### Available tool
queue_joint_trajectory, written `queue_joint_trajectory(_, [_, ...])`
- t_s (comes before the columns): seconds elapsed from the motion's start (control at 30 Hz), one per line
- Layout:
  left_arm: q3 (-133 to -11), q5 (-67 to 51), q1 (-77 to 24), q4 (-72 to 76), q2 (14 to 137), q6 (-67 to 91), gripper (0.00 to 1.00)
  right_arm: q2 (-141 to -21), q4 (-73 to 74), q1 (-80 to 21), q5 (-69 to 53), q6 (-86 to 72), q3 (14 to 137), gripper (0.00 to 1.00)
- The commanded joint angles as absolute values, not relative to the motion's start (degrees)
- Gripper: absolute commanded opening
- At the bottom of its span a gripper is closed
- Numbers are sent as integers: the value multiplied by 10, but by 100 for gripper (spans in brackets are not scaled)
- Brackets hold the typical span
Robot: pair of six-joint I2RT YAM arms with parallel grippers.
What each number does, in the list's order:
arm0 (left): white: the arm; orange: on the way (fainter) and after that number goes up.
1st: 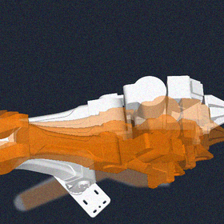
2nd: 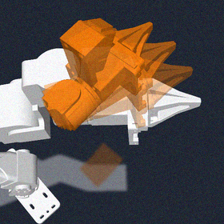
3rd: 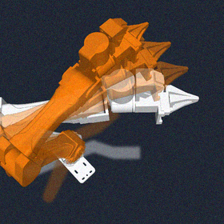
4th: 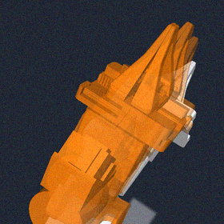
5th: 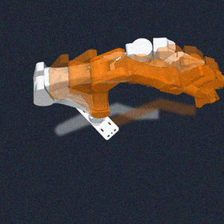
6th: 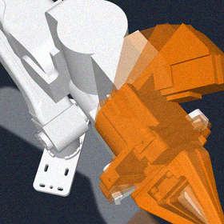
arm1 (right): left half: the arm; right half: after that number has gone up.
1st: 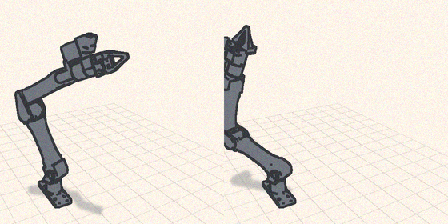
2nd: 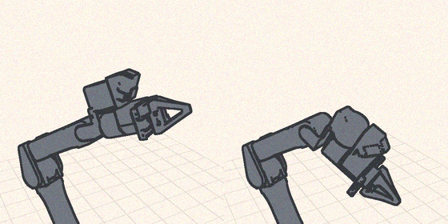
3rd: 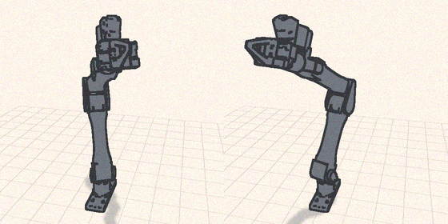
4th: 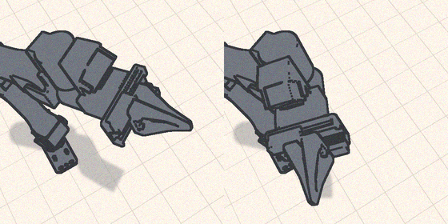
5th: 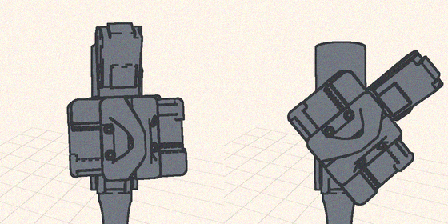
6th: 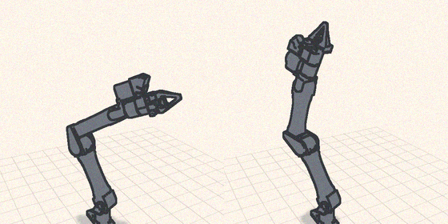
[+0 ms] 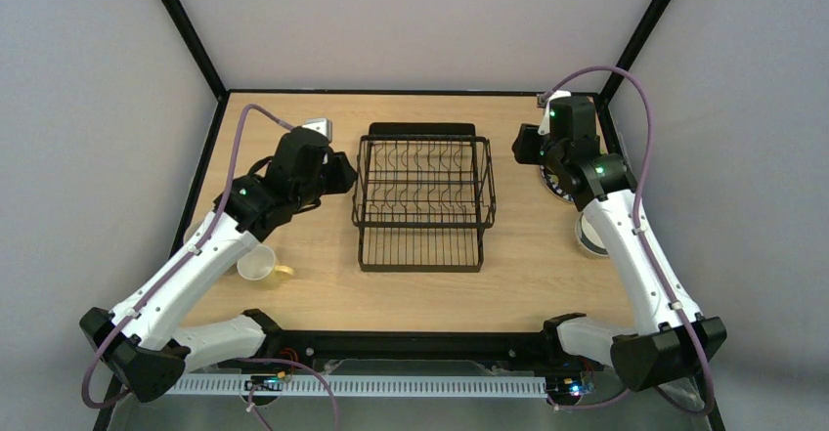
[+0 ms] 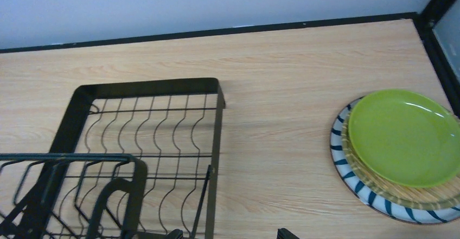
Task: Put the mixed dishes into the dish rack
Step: Move the dish rack to the center of the board.
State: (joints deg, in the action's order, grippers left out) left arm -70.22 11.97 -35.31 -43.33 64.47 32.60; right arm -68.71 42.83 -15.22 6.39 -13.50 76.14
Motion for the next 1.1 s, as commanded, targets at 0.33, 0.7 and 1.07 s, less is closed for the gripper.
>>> queue_joint_trajectory(0.33, [-679,93,-351,-389,665,352,99,-699,452,-150,44,-111,790,97])
queue_joint_trajectory(0.7, [-657,95,-351,-370,673,356,99,-722,455,-150,61,-112,802,97])
queue_joint_trajectory(1.07, [-661,97,-351,-363,694,351,97,-739,451,-150,53,-109,809,97])
